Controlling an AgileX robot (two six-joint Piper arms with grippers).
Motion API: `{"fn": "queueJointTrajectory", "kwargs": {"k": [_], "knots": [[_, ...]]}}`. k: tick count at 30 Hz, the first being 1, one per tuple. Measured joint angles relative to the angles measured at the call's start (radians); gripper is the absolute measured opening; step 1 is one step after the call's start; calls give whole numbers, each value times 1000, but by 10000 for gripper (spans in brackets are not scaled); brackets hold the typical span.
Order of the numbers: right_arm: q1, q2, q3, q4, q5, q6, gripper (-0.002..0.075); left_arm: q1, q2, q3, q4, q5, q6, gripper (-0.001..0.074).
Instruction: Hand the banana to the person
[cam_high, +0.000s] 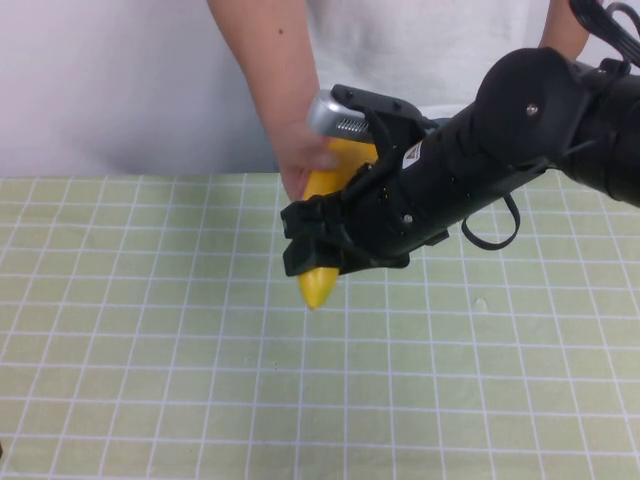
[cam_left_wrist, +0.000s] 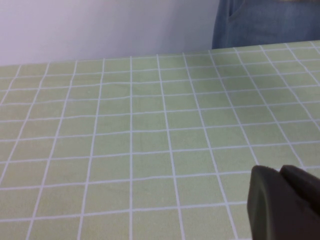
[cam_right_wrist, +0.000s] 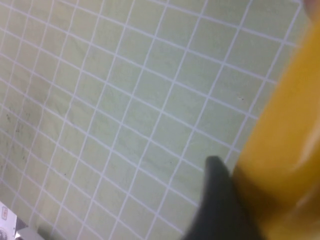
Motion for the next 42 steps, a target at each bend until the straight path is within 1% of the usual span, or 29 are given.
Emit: {"fn": "queueJointTrajectory", "kwargs": {"k": [3, 5, 10, 14, 16, 17, 19, 23, 26, 27, 29, 35, 39, 42], "knots": [[0, 0, 0, 0, 7, 0, 575, 0, 0, 0, 0, 0, 0, 3], [0, -2, 0, 4, 22, 0, 615, 0, 0, 0, 0, 0, 0, 3], [0, -51, -4, -1, 67, -7, 612, 0, 0, 0, 0, 0, 0, 3], [0, -133, -20, -66, 118, -3, 600, 0, 0, 0, 0, 0, 0, 3], [0, -190, -20, -98, 142, 2, 553, 0, 0, 0, 0, 0, 0, 3], [0, -220, -20, -115, 158, 6, 509, 0, 0, 0, 0, 0, 0, 3], [0, -271, -20, -151, 197, 13, 386, 0, 0, 0, 0, 0, 0, 3], [0, -367, -19, -272, 303, 47, 8, 0, 0, 0, 0, 0, 0, 3], [0, -427, -9, -380, 395, 107, -7, 0, 0, 0, 0, 0, 0, 3], [0, -452, 11, -397, 400, 110, -7, 0, 0, 0, 0, 0, 0, 3], [0, -508, 77, -398, 376, 110, -7, 0, 0, 0, 0, 0, 0, 3], [0, -708, 396, -397, 196, 106, -7, 0, 0, 0, 0, 0, 0, 3], [0, -791, 487, -425, 223, 111, -7, 0, 0, 0, 0, 0, 0, 3], [0, -812, 504, -474, 267, 111, -7, 0, 0, 0, 0, 0, 0, 3]]}}
